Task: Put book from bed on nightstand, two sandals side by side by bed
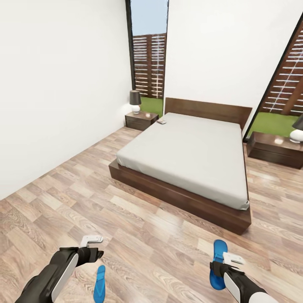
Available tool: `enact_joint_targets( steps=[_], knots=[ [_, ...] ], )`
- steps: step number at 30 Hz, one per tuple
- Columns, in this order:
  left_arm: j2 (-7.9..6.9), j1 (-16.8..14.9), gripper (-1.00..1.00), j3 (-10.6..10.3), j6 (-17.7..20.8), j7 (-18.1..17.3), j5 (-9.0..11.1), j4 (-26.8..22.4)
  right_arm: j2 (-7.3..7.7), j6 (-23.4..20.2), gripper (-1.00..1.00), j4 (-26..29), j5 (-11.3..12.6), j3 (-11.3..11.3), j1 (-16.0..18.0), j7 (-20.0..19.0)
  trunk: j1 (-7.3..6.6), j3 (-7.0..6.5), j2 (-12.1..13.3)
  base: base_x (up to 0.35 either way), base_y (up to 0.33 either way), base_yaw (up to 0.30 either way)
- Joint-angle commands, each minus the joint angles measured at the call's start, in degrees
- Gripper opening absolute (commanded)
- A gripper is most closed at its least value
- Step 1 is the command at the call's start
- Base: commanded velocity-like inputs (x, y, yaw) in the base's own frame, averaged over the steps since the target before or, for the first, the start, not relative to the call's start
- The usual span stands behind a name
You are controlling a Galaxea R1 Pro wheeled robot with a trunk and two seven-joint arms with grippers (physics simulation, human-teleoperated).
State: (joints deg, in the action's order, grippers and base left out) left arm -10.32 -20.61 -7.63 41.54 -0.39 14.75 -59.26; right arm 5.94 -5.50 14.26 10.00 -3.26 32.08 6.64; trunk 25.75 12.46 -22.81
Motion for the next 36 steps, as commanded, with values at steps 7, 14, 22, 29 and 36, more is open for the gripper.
enact_joint_targets(
  steps=[7, 14, 22, 29, 36],
  knots=[
    [-0.05, 0.0, 1.0, -0.1, 0.2, 0.0, 0.0, 0.0, -0.02, -0.3, -1.0, 0.2, 0.5, -0.1, 0.0, 0.1, 0.03, 0.23, -0.1, 0.006, 0.007, 0.194],
    [-0.05, -0.1, 1.0, -0.1, 0.2, 0.0, 0.0, 0.0, 0.03, -0.3, -1.0, 0.2, 0.5, -0.1, 0.0, 0.1, 0.03, 0.42, -0.1, 0.001, 0.001, 0.204],
    [-0.05, 0.0, 1.0, -0.1, 0.2, 0.0, 0.0, 0.0, 0.26, -0.3, -1.0, 0.2, 0.5, -0.1, 0.0, 0.1, 0.03, 0.49, -0.1, 0.0, 0.0, 0.06],
    [-0.05, 0.0, 1.0, -0.1, 0.1, 0.0, 0.0, 0.0, 0.48, -0.3, -1.0, 0.1, 0.5, -0.1, 0.0, 0.1, 0.03, 0.5, -0.1, 0.0, 0.0, 0.011],
    [-0.05, 0.0, 1.0, -0.1, 0.1, 0.0, 0.0, 0.0, 0.56, -0.3, -1.0, 0.1, 0.4, -0.1, -0.2, 0.0, 0.03, 0.51, -0.1, 0.0, 0.0, 0.001]
  ],
)
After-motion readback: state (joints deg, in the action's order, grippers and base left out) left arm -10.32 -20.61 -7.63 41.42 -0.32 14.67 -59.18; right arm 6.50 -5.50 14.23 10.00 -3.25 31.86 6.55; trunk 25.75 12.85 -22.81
